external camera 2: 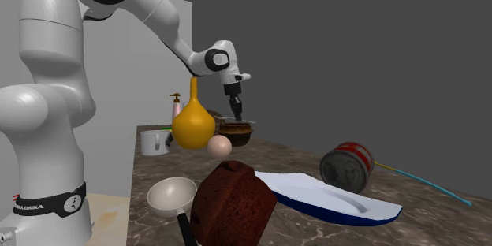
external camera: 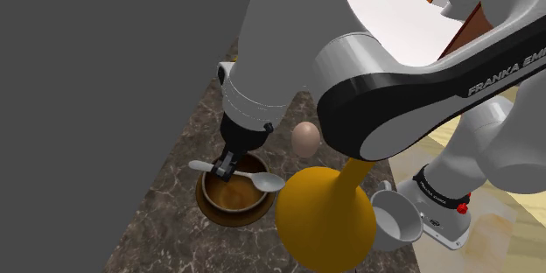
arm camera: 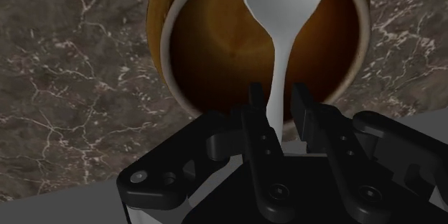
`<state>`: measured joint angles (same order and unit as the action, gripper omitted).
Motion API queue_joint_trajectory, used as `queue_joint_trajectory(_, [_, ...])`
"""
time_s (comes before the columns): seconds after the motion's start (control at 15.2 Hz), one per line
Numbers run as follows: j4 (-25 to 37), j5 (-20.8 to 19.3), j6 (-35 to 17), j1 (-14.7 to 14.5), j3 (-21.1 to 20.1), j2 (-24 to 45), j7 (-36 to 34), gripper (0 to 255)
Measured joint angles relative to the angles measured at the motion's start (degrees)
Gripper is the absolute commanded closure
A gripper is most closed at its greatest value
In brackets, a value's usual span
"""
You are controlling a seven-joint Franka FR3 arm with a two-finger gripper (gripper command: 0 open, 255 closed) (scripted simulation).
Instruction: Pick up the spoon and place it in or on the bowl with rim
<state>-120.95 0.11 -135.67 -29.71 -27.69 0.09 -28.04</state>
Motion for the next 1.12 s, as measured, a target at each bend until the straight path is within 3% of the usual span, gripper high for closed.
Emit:
queue_joint_trajectory(0.4, [-0.2,-0.3,-0.8,0.0,0.0,0.4,-0.2,255])
queue_joint_trajectory(0.46, [-0.2,-0.3,-0.8,0.0,0.0,0.4,-0.2,0])
queue_joint_trajectory(0.86, [-0.3,-0.3,-0.7,0.0,0.0,0.5,-0.2,0])
queue_joint_trajectory(1.12, [1.0,2.3,4.1,0.2,0.3,-3.6,1.6,0])
